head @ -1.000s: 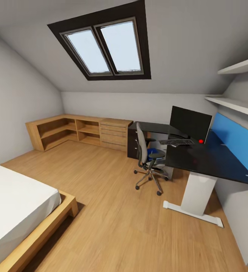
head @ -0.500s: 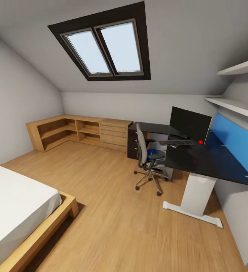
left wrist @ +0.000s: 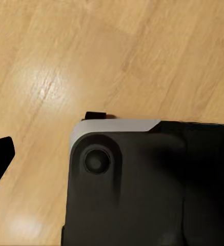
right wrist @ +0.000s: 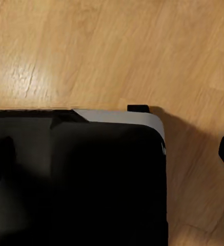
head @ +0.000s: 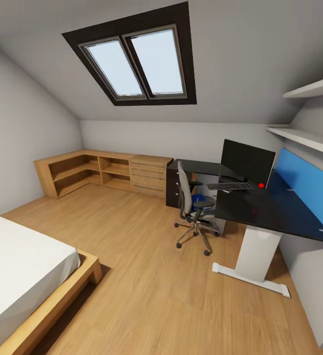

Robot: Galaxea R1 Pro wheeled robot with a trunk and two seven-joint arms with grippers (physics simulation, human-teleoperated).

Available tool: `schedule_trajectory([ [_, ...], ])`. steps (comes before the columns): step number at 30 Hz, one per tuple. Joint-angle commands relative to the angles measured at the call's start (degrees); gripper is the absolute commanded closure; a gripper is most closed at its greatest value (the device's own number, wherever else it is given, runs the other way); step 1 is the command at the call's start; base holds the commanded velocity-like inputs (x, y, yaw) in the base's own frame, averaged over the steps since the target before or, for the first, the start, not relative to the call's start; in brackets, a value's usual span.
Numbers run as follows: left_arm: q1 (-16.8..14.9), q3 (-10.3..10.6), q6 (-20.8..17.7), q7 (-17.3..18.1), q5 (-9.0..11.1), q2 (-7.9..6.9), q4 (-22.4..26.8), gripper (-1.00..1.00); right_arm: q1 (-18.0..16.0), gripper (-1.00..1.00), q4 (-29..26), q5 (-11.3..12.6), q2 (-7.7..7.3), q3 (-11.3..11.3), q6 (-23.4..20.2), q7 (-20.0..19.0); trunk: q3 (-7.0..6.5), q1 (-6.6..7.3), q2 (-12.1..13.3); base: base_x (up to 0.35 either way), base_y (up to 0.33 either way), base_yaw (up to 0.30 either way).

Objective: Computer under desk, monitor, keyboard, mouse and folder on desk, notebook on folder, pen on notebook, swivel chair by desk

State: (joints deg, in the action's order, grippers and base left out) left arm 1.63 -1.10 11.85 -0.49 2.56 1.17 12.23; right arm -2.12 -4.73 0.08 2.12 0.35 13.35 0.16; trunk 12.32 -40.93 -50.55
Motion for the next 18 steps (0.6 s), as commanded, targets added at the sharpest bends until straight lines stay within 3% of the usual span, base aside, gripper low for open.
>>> schedule_trajectory([
  [1,0.04,-0.13,0.16,-0.06,0.39,0.05,1.26,-1.00,-0.02,-1.00,-0.57,0.01,0.02,0.03,0.88,0.02,0.07,-0.01,-0.05,0.000,0.000,0.000],
  [6,0.04,-0.33,0.37,-0.13,2.68,0.23,7.08,-1.00,-0.06,-1.00,-4.43,0.01,-0.02,0.11,2.93,0.12,0.07,-0.01,-0.05,0.000,0.000,0.000],
  [7,0.04,-0.37,0.38,-0.12,4.58,0.49,9.22,-1.00,-0.07,-1.00,-7.08,0.01,-0.03,0.14,3.22,0.15,0.07,-0.01,-0.05,0.000,0.000,0.000],
  [11,-0.19,-0.37,0.02,-0.12,8.49,1.08,13.23,-1.00,-0.09,-1.00,-13.48,-0.06,0.00,0.12,2.59,0.26,0.07,-0.01,-0.05,0.000,0.000,0.000],
  [14,-1.32,-0.36,-1.66,-0.12,10.53,1.45,16.74,-1.00,-0.65,-1.00,-20.37,-0.18,0.01,0.10,-1.40,1.36,0.07,-0.01,-0.05,0.000,0.000,0.000],
  [18,-3.86,-0.35,-4.90,-0.12,11.37,1.62,18.77,-1.00,-3.13,-1.00,-26.87,-0.23,-0.05,0.09,-8.54,3.77,0.07,-0.01,-0.05,0.000,0.000,0.000],
])
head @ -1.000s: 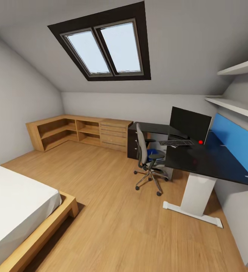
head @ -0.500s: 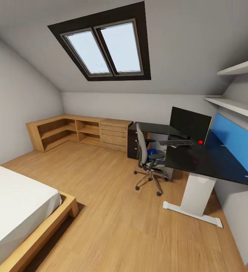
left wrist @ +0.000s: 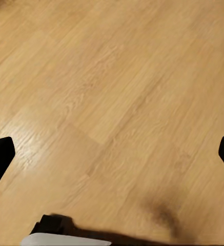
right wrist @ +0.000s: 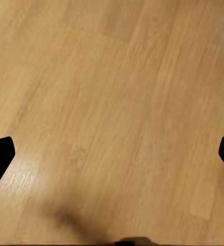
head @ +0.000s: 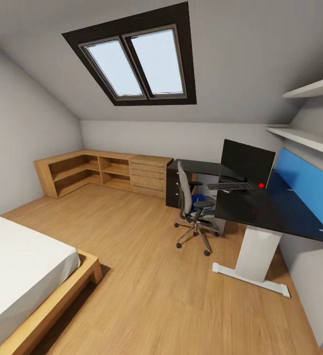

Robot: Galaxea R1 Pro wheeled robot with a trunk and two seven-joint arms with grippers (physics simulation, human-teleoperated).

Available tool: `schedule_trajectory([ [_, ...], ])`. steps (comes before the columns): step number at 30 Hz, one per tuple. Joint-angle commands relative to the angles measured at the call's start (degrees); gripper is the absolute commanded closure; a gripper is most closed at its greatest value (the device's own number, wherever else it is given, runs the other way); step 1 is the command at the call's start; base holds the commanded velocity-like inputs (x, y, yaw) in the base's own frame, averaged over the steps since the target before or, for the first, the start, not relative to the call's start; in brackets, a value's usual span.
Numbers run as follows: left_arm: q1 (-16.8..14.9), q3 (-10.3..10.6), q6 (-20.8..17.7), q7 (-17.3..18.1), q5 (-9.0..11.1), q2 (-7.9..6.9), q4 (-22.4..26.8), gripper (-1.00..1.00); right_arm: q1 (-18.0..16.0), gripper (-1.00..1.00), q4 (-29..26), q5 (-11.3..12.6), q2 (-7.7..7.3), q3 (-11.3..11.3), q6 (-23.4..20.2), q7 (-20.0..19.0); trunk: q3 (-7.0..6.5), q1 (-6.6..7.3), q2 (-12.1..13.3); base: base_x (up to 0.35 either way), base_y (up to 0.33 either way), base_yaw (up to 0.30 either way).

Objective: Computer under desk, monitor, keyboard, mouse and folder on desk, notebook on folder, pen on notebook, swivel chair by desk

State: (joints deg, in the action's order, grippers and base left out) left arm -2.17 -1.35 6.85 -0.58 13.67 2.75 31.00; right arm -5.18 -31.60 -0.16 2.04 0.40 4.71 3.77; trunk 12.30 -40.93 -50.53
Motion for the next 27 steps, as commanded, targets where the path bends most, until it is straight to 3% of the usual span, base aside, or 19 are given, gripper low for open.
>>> schedule_trajectory([
  [1,-0.87,-0.11,-0.82,-0.03,0.37,0.06,0.29,-1.00,-1.00,-1.00,-1.12,0.00,0.00,0.04,-1.66,0.75,0.09,0.00,-0.06,0.000,0.000,0.000],
  [4,-4.17,-0.13,-3.95,-0.03,0.69,0.13,0.96,-1.00,-5.31,-1.00,-3.73,0.09,-0.18,0.08,-5.92,2.20,0.09,0.00,-0.06,0.000,0.000,0.000],
  [8,-6.89,-0.08,-5.61,0.07,0.84,0.28,1.53,-1.00,-8.99,-1.00,-4.88,0.26,-0.24,0.15,-4.99,2.92,0.09,0.00,-0.06,0.000,0.000,0.000],
  [12,-7.92,0.48,-4.71,0.46,0.72,0.87,2.34,-1.00,-10.34,-1.00,-4.18,0.62,-0.03,0.79,3.43,3.32,0.09,0.00,-0.06,0.000,0.000,0.000],
  [14,-8.10,0.77,-2.51,0.65,0.70,0.99,1.88,-1.00,-10.61,-1.00,-1.11,1.30,0.01,1.54,8.05,3.37,0.09,0.00,-0.06,0.000,0.000,0.000],
  [15,-8.23,1.38,3.57,0.84,0.62,1.03,-0.79,-1.00,-10.93,-1.00,5.22,2.34,0.05,2.17,15.26,3.42,0.09,0.00,-0.06,0.000,0.000,0.000],
  [19,-8.28,1.86,9.14,0.85,0.58,0.92,-3.85,-1.00,-11.06,-1.00,8.41,2.61,0.06,2.17,22.16,3.36,0.09,0.00,-0.06,0.000,0.000,0.000],
  [27,-8.29,1.96,10.39,0.85,0.57,0.88,-5.29,-1.00,-11.08,-1.00,9.12,2.61,0.60,2.19,24.06,3.35,-0.03,0.00,-0.06,0.063,0.177,-0.071],
])
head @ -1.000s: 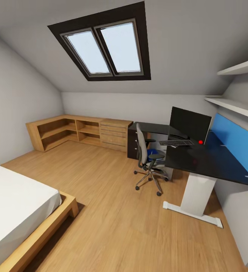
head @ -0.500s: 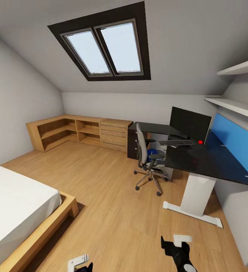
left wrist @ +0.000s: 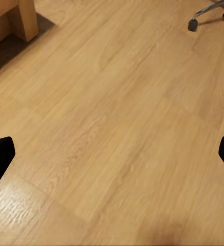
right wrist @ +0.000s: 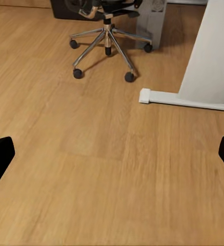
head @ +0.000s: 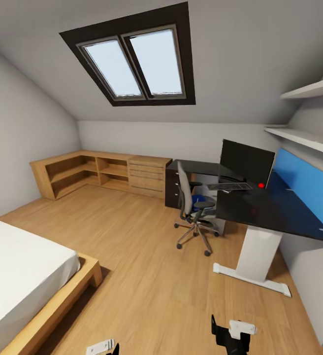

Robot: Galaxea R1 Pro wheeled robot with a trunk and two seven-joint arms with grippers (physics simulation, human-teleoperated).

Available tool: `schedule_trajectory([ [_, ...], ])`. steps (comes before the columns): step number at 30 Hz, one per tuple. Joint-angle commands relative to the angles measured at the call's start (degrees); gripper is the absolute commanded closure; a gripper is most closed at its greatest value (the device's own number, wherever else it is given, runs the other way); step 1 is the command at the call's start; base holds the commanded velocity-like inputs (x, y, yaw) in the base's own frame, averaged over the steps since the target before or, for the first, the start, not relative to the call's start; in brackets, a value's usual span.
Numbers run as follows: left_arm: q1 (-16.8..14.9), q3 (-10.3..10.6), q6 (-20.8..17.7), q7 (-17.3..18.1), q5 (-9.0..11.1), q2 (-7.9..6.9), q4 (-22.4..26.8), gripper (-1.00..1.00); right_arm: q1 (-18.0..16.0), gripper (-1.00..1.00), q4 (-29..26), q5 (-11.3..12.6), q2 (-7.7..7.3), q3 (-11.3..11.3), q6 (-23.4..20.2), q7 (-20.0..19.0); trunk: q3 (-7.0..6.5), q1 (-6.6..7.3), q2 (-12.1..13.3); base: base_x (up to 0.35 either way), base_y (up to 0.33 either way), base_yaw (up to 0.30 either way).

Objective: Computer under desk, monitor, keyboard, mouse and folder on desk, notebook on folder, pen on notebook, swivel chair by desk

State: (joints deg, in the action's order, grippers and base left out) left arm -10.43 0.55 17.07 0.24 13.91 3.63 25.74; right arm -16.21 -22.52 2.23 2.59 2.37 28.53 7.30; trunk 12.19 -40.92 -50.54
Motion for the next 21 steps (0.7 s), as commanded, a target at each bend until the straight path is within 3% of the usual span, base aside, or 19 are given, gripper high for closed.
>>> schedule_trajectory([
  [1,-0.03,0.07,0.19,0.02,0.33,0.01,-0.06,-1.00,-0.05,-1.00,0.05,0.23,0.12,0.23,0.27,-0.18,0.04,-0.02,-0.05,0.105,0.265,-0.189],
  [10,-0.03,0.11,0.24,0.02,0.33,0.12,-0.61,-1.00,-0.05,-1.00,0.10,0.38,0.38,0.36,0.38,-0.18,-0.15,-0.02,-0.05,0.165,0.248,-0.240],
  [21,-0.03,0.57,0.31,0.09,0.33,0.20,-1.42,-1.00,-0.05,-1.00,0.10,0.41,0.39,0.43,0.38,-0.18,-0.17,-0.02,-0.05,0.317,0.040,-0.266],
])
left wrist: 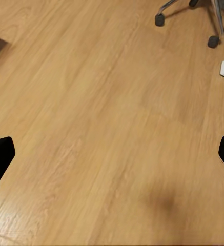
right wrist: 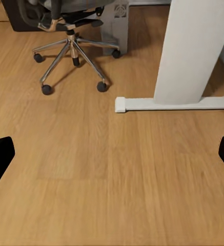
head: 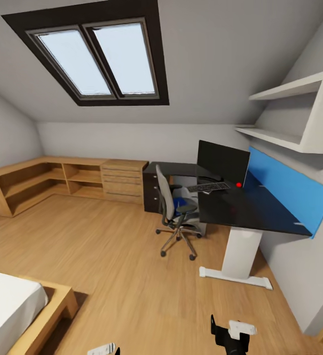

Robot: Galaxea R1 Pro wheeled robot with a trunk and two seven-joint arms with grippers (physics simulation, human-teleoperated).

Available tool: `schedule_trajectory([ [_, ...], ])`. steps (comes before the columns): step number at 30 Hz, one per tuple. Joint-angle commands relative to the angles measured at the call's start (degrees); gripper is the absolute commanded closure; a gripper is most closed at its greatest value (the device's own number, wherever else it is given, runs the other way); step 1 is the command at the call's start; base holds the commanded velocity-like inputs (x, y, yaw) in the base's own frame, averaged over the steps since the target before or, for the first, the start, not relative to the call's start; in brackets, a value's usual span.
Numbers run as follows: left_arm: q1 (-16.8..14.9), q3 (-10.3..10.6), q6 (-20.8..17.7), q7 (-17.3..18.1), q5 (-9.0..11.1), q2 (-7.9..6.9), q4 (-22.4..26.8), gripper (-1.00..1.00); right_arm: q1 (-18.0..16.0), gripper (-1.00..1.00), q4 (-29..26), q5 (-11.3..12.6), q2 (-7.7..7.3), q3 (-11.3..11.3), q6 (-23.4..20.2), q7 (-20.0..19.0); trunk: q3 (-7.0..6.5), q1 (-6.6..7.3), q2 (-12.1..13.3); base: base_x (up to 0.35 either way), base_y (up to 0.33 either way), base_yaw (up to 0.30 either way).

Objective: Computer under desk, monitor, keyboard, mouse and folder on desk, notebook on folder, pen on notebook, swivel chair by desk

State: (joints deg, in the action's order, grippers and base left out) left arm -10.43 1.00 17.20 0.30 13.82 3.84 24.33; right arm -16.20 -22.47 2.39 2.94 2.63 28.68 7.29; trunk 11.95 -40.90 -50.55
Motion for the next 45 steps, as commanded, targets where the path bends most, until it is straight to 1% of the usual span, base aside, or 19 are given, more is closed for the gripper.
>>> schedule_trajectory([
  [1,-0.03,0.12,0.19,0.04,0.42,0.00,-0.04,-1.00,-0.06,-1.00,0.06,0.24,0.05,0.18,0.23,-0.17,0.08,-0.04,-0.05,0.333,0.004,-0.267],
  [6,-0.03,0.14,0.18,0.05,0.42,-0.06,-0.07,-1.00,-0.06,-1.00,0.06,0.24,0.05,0.26,0.23,-0.17,0.08,-0.04,-0.05,0.309,0.001,-0.267],
  [14,-0.03,0.14,0.20,0.05,0.42,-0.06,-0.07,-1.00,-0.06,-1.00,0.06,0.24,0.05,0.26,0.23,-0.17,0.14,-0.04,-0.05,0.073,0.025,-0.267],
  [27,-0.03,0.14,0.21,0.05,0.42,-0.06,-0.07,-1.00,-0.06,-1.00,0.06,0.24,0.05,0.19,0.23,-0.17,0.49,-0.04,-0.05,0.155,0.238,-0.249],
  [35,-0.03,0.14,0.21,0.05,0.42,-0.06,-0.06,-1.00,-0.06,-1.00,0.06,0.15,0.07,0.17,0.23,-0.17,0.55,-0.04,-0.05,0.055,0.289,-0.051],
  [45,-0.03,0.14,0.21,0.05,0.42,-0.03,-0.05,-1.00,-0.06,-1.00,0.15,0.11,-0.01,0.19,0.23,-0.22,0.55,-0.04,-0.05,0.003,0.050,-0.003],
])
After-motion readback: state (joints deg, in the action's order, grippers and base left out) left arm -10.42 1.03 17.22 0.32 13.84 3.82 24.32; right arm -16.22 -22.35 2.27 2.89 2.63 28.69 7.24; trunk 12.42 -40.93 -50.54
